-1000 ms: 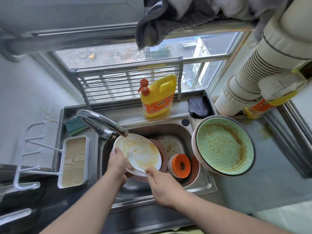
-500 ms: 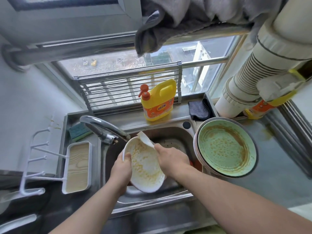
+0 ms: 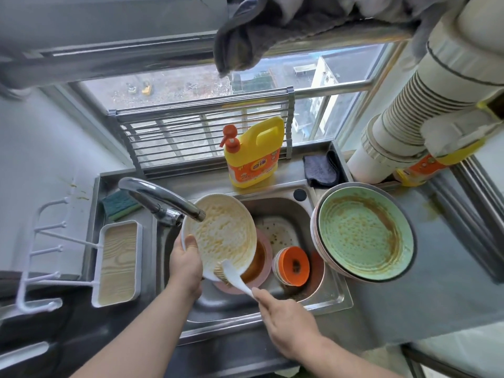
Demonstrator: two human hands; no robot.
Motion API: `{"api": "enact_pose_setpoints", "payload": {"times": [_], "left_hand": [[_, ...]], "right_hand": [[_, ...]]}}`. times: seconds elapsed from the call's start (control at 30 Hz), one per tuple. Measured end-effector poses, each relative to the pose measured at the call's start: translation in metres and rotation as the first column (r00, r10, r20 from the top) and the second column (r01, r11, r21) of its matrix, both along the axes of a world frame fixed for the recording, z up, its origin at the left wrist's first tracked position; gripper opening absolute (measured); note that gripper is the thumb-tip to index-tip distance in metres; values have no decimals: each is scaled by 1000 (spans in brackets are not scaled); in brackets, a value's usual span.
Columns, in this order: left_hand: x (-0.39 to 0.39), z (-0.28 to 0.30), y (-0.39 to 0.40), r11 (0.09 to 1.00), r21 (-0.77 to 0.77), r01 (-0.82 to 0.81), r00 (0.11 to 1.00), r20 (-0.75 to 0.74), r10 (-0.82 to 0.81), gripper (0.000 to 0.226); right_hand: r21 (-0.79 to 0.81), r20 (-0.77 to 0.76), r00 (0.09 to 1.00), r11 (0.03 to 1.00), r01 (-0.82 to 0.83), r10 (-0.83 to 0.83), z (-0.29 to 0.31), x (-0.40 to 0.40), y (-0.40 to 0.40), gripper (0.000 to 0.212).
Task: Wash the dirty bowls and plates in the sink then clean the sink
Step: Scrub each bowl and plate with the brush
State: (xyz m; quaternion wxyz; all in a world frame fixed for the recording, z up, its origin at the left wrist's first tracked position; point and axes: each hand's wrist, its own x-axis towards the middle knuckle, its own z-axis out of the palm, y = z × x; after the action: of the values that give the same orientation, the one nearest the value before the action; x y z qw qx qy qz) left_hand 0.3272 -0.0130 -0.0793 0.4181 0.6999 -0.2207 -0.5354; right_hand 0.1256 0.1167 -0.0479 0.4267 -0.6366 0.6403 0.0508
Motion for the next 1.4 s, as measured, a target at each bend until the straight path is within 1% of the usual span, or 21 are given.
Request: {"api": "enact_pose_setpoints", "payload": {"times": [0.07,0.17,0.23,0.3,0.37,0.47,0.53,0.57,0.63,0.7,0.8,0.87,0.93,1.0,1.07,1.13,1.2,1.23,1.3,1.37,1.4], "left_hand": [[1,-3,-2,1000,5,23,999,25,-23,27],[9,-6,-2,982,22,185,975,124,-187,28],[6,-5,2,976,48,213,973,83,-216,28],[-6,0,5,976,63,206,978,13,-207,28],[-19,8,4,977,117,177,984,-50,-173,36],[-21,13,-5,977,204,54,991,-133,-27,47],[-14,10,-11,977,214,0,987,-158,34,48],[-10,6,-12,980,197,-21,987,-151,52,45],[-4,1,-10,986,165,-40,992,-114,59,36],[0,-5,-8,989,146,-2,997,-79,14,39],[1,-10,-9,992,115,47,996,-75,-39,42],[-5,-5,-10,996,90,13,995,-102,-4,42],[-16,-1,-8,997,79,-20,985,-169,34,40],[-27,0,-2,995,93,-36,967,-249,58,39],[-30,1,2,991,114,-65,961,-261,93,36],[-20,-3,2,996,77,-51,972,-224,67,36],[-6,-8,-2,999,47,-1,986,-164,9,40],[-1,-9,-3,999,49,21,990,-140,-14,40],[4,-8,-3,995,73,70,993,-96,-63,37],[-3,-4,3,986,112,123,991,-75,-115,31],[-11,-1,6,978,140,154,986,-86,-143,31]], "right_hand": [[2,-70,998,1000,-3,3,-4,-23,-9,35],[-31,-184,980,997,69,-73,-9,-55,-40,30],[-103,-184,976,990,96,-114,-7,-51,-67,30],[-142,-111,986,984,105,-121,-1,-25,-87,34],[-122,-14,996,988,90,-92,6,9,-88,36],[-78,97,995,996,33,-25,15,38,-55,30],[-65,114,993,998,-8,15,20,29,-34,28],[-57,102,994,997,-42,48,19,19,-26,30],[-32,29,991,991,-129,130,15,-10,-18,34],[-16,-85,981,985,-174,172,10,-41,-19,37],[-30,-200,966,985,-171,162,5,-75,-30,37],[-24,-200,958,976,-214,205,6,-74,-34,41],[-29,-119,959,964,-263,258,14,-50,-35,45],[-69,-6,978,976,-209,209,21,-23,-34,40],[-85,46,989,987,-136,140,21,-10,-33,34],[-59,-1,990,988,-142,142,15,-21,-29,34],[-8,-100,986,991,-136,134,7,-46,-25,34],[11,-154,982,994,-107,108,4,-59,-25,32],[-8,-215,976,1000,-20,18,0,-75,-35,28],[-73,-208,975,995,65,-79,-4,-67,-55,29],[-91,-177,977,990,106,-121,-7,-54,-67,31]]}}
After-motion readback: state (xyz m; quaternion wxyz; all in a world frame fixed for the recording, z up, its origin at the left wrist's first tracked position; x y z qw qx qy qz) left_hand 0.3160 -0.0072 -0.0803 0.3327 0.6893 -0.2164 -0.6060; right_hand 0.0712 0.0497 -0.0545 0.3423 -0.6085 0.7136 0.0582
